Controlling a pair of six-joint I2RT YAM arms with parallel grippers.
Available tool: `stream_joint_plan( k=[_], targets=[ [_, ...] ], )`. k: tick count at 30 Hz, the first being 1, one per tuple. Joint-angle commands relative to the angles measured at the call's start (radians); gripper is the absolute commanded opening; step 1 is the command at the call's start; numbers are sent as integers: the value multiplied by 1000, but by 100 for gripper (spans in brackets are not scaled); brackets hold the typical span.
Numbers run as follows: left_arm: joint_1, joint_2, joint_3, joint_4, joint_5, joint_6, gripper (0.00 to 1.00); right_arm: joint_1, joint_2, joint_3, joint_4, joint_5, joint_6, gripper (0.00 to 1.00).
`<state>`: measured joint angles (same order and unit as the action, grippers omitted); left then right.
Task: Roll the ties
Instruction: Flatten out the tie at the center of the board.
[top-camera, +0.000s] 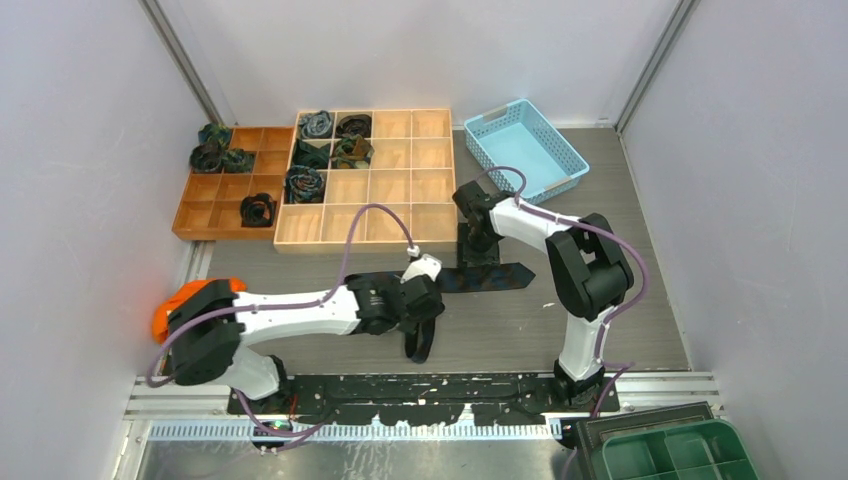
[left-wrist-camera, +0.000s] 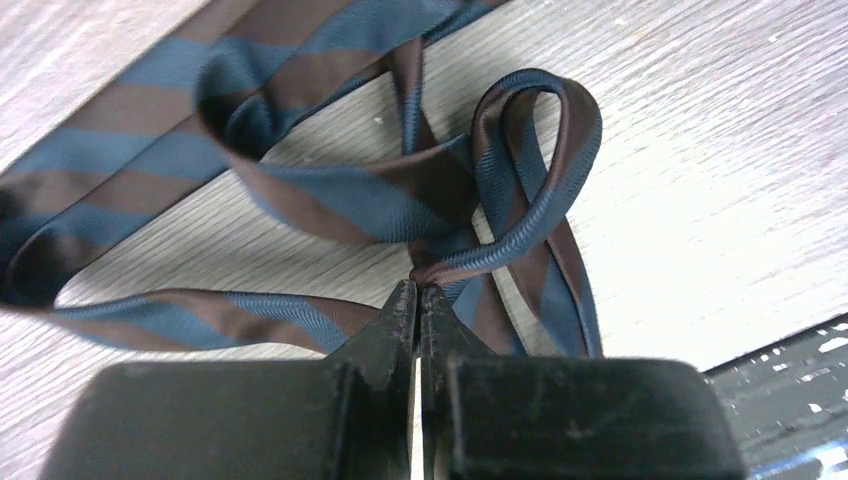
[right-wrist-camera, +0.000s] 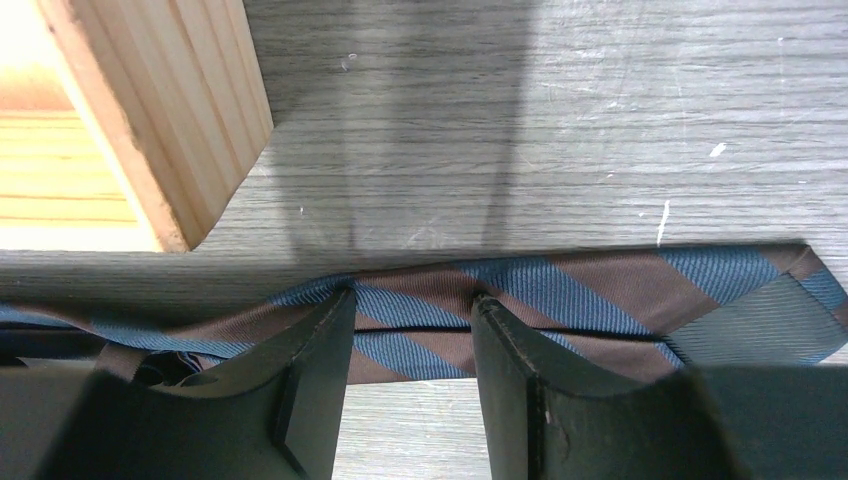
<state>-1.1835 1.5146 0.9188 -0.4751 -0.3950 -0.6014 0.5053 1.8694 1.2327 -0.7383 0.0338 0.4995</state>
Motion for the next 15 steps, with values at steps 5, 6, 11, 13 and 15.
stream_joint_plan(
  k=[5, 6, 11, 13, 15],
  targets=[
    [15, -432, 23, -288, -263, -128, 0, -21, 83, 15, 94, 1, -12, 52],
    [28, -473, 24, -347, -291, -146, 0, -22, 85, 17, 94, -3, -12, 51],
    [126, -624, -18, -505, -370, -214, 0, -23, 95, 38, 89, -14, -12, 52],
    [166, -658, -32, -587, -411, -272, 0, -23, 98, 51, 79, -11, -13, 52],
    [191, -691, -33, -690, -468, -354, 0, -23, 97, 62, 68, 4, -18, 52]
  ],
)
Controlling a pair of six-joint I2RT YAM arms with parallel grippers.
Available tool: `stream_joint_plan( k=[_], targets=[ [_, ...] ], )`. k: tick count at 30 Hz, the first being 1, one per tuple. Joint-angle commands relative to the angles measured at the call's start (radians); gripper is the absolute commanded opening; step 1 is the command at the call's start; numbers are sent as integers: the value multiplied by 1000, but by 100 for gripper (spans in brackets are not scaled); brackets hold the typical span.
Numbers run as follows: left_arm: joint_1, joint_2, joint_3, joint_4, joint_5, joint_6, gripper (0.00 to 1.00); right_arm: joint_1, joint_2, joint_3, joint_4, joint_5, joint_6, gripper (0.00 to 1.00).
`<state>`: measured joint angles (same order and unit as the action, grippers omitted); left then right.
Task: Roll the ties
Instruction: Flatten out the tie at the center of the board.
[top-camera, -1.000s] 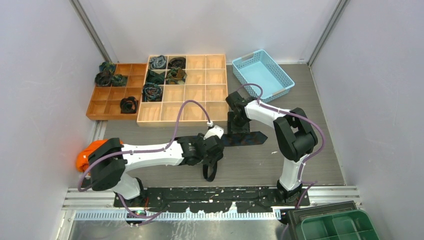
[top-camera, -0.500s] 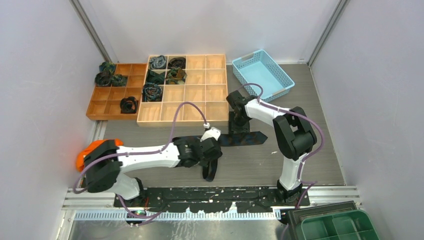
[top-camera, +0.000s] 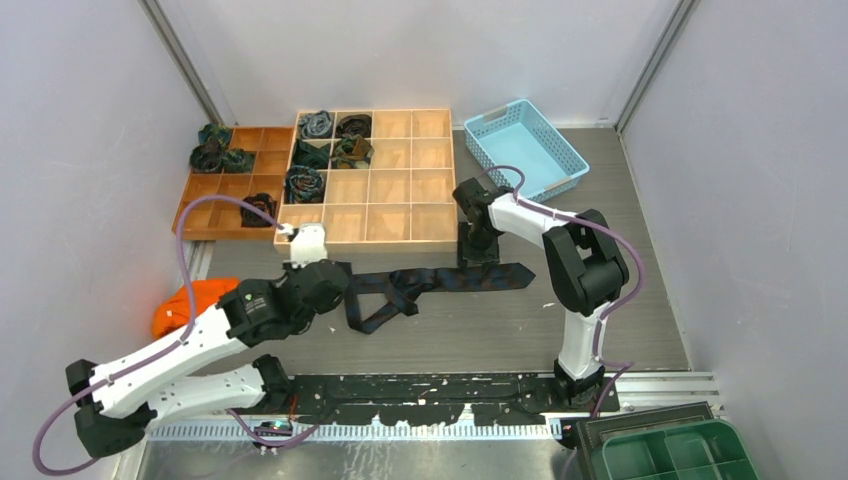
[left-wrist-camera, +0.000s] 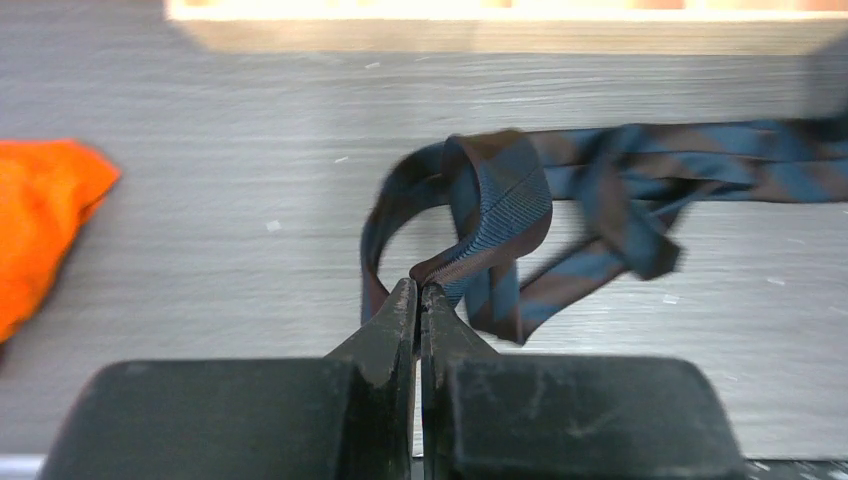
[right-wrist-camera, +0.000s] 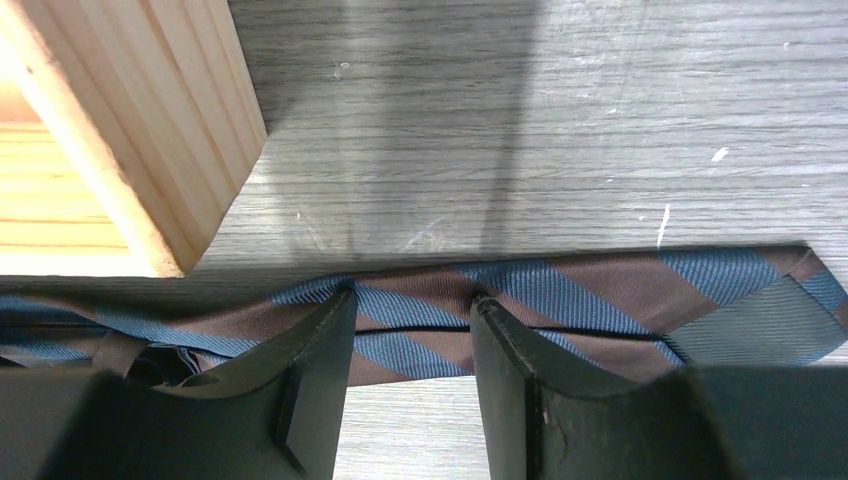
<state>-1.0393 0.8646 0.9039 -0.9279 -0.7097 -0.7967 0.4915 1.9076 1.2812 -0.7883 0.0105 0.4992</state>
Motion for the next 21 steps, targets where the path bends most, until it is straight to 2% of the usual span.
stream_joint_plan(
  k=[1, 3, 5, 7, 9, 12, 13, 15, 17, 21],
  targets=[
    [55, -60, -15, -305, -189, -214, 0, -10, 58, 19, 113, 34, -17, 52],
    [67, -100, -2, -414, -249, -322, 0, -10, 51, 25, 107, 42, -18, 52],
    [68, -135, 14, -539, -301, -471, 8, -9, 35, 26, 104, 50, -14, 53],
    [68, -166, 22, -563, -316, -504, 31, -8, -2, 19, 106, 76, -4, 56],
    [68, -192, 27, -580, -319, -545, 41, 3, -68, 0, 117, 106, -1, 61],
    [68, -234, 26, -525, -321, -492, 70, 37, -183, -24, 122, 132, -6, 70],
    [68, -249, 29, -500, -323, -477, 73, 51, -217, -27, 120, 133, -7, 72],
    [69, -266, 41, -455, -330, -438, 74, 101, -273, -25, 115, 131, -16, 73],
    [68, -276, 52, -399, -336, -388, 68, 178, -305, -20, 114, 134, -33, 73],
    [69, -272, 85, -307, -332, -282, 28, 318, -277, -2, 152, 57, -36, 71]
  ],
)
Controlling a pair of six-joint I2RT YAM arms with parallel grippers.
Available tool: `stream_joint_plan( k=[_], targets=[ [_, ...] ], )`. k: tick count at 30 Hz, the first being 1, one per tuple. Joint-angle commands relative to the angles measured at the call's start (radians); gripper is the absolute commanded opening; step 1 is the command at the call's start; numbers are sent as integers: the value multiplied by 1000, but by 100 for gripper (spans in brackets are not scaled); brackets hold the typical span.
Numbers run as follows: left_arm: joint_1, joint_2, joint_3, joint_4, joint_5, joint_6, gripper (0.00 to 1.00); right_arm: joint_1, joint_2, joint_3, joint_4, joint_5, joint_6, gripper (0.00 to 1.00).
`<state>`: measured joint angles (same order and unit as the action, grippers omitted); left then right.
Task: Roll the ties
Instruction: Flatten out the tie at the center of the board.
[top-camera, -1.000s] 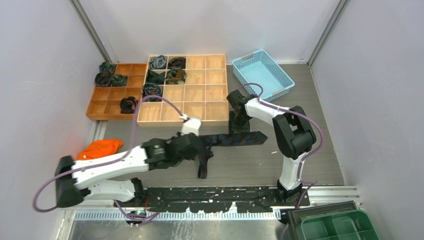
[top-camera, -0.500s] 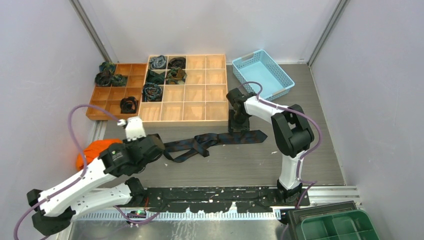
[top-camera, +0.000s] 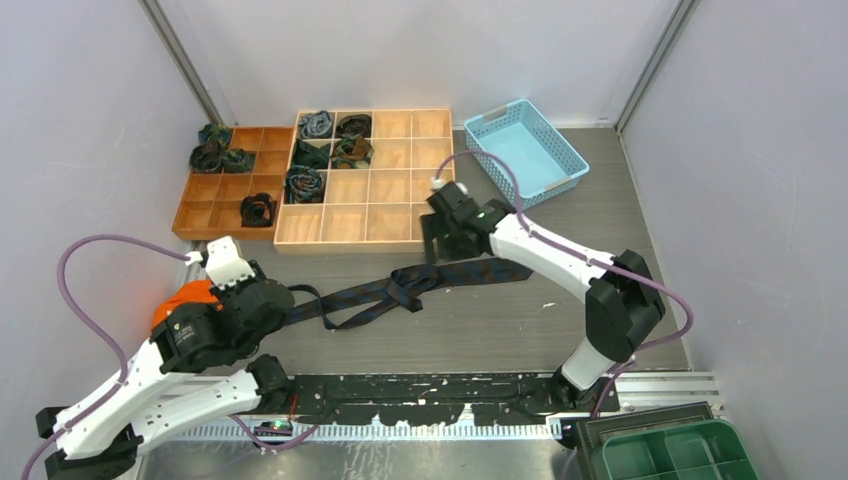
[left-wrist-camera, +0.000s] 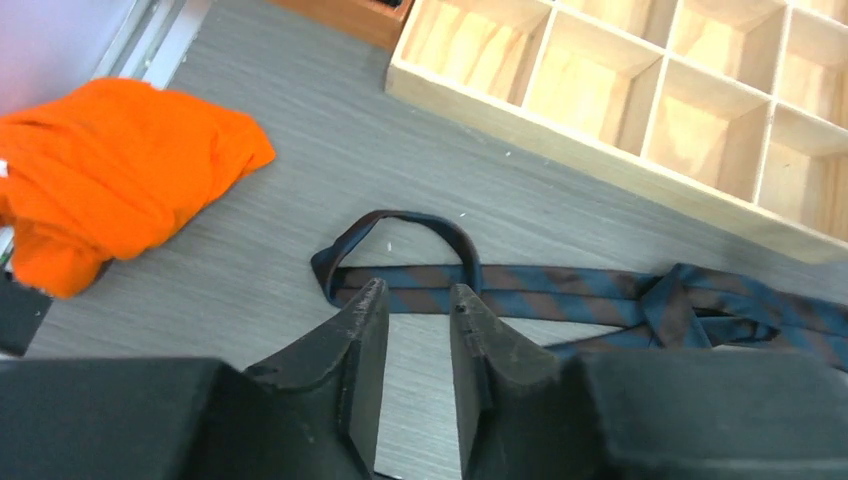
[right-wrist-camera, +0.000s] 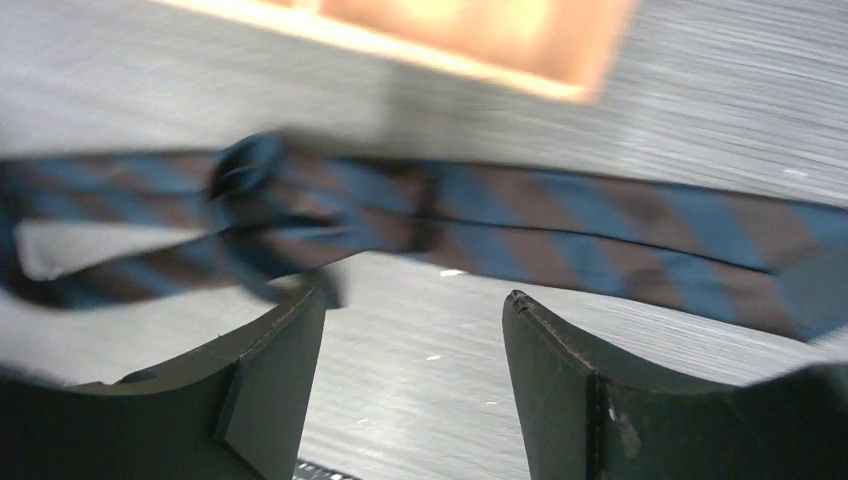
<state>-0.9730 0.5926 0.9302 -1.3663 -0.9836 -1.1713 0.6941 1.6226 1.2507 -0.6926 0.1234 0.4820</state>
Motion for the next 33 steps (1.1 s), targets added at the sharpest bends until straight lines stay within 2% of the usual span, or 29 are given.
stream_joint_plan(
  k=[1, 4, 11, 14, 15, 17, 19, 21, 29, 33],
  targets=[
    [3, 6, 71, 139, -59, 104, 22, 138, 26, 28, 78, -84, -18, 70],
    [2, 22, 111, 164, -60, 149, 18, 187, 104, 56, 110, -109, -15, 68],
    [2, -6, 124, 180, -60, 182, 19, 228, 237, 113, 136, -141, -15, 68],
    [2, -34, 114, 171, -66, 183, 19, 227, 264, 112, 143, -162, -10, 60],
    [2, -42, 110, 169, -69, 181, 19, 229, 271, 111, 143, -170, -7, 56],
    [2, -57, 100, 172, -72, 180, 19, 231, 277, 102, 151, -188, 0, 29],
    [2, -66, 94, 184, -68, 187, 19, 232, 269, 91, 153, -186, 5, 11],
    [2, -68, 87, 199, -61, 204, 19, 231, 245, 84, 141, -163, 5, 2],
    [2, -26, 83, 274, -22, 260, 19, 221, 40, 121, -68, 58, 6, 1],
    [2, 6, 80, 323, -13, 291, 19, 161, -63, 122, -189, 116, 32, 1]
  ],
)
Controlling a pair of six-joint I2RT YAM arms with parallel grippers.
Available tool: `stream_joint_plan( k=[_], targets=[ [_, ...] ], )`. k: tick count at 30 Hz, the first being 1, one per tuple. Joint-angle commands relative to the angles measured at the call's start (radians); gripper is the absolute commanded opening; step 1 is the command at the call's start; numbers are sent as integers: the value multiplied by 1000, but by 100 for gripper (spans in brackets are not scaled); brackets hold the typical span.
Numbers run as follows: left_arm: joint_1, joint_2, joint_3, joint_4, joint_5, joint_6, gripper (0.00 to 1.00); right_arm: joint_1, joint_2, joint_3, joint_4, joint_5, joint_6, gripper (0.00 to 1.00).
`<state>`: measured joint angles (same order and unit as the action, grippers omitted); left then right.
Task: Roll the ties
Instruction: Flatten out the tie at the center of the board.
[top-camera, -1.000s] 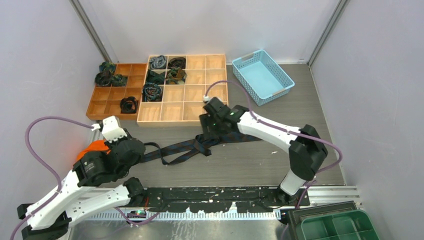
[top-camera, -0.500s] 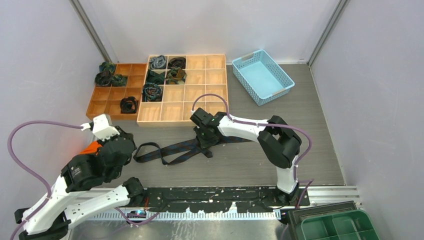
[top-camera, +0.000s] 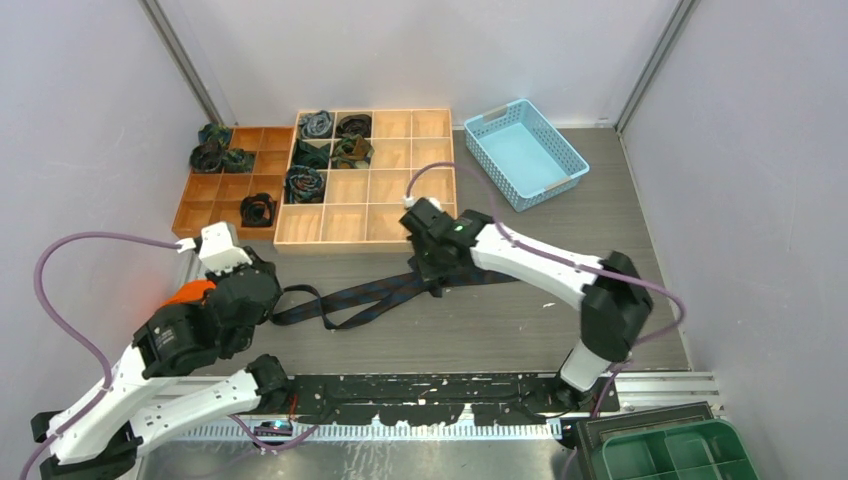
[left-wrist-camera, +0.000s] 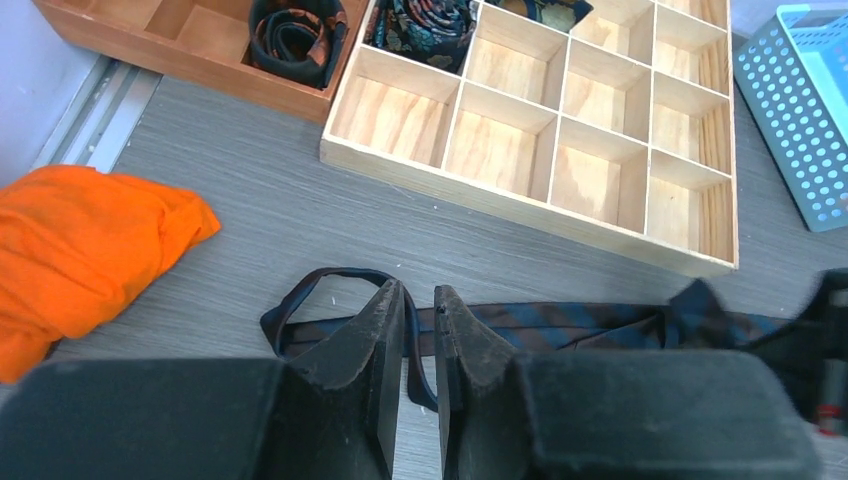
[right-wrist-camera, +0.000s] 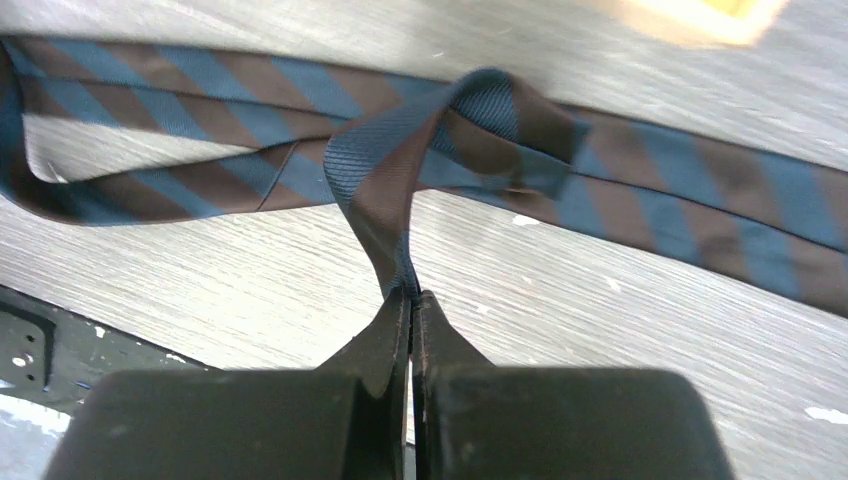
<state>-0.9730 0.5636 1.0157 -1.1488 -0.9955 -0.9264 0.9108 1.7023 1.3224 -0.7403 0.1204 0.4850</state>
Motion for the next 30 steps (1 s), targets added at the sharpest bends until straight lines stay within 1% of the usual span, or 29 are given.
stream_joint_plan(
  k=[1, 3, 4, 7, 9, 10, 11, 12, 13, 14, 15, 17, 18, 19, 21, 23, 25, 26, 28, 30],
  targets=[
    [2, 43, -7, 121, 4, 56, 19, -79, -161, 43, -164, 143, 40, 3],
    [2, 58, -13, 151, 19, 78, 19, -141, -183, 25, -218, 158, 46, 14],
    [2, 66, -16, 164, 28, 85, 19, -171, -190, 8, -232, 174, 48, 16],
    [2, 86, -24, 197, 57, 107, 19, -255, -199, -39, -264, 248, 57, 17],
    [2, 99, -31, 212, 72, 117, 19, -310, -193, -57, -279, 330, 58, 17],
    [3, 102, -34, 214, 75, 118, 19, -341, -178, -53, -299, 367, 57, 25],
    [2, 103, -39, 217, 75, 118, 18, -368, -160, -43, -316, 392, 57, 30],
    [2, 103, -41, 215, 75, 117, 18, -386, -142, -28, -336, 428, 60, 39],
    [2, 100, -43, 215, 75, 115, 18, -394, -125, -20, -355, 469, 68, 51],
    [2, 96, -44, 212, 72, 113, 19, -395, -117, -13, -365, 515, 75, 59],
    [2, 91, -47, 210, 68, 112, 19, -396, -114, -9, -375, 539, 92, 65],
    [2, 76, -54, 209, 58, 111, 19, -395, -131, -22, -350, 490, 86, 66],
    [2, 69, -61, 212, 56, 110, 20, -395, -139, -32, -326, 449, 81, 65],
    [2, 62, -68, 220, 56, 110, 20, -392, -146, -46, -304, 402, 76, 59],
    [2, 59, -85, 247, 61, 118, 21, -381, -143, -74, -252, 320, 78, 40],
    [2, 74, -92, 274, 71, 126, 21, -364, -116, -93, -197, 258, 81, 32],
    [3, 104, -89, 290, 85, 130, 21, -362, -68, -96, -156, 219, 88, 15],
    [2, 121, -82, 293, 91, 130, 21, -362, -37, -89, -145, 208, 89, 11],
    [2, 153, -65, 288, 104, 129, 20, -364, 17, -62, -145, 231, 94, 2],
    [2, 172, -53, 280, 110, 125, 19, -364, 53, -39, -142, 219, 92, 1]
  ],
)
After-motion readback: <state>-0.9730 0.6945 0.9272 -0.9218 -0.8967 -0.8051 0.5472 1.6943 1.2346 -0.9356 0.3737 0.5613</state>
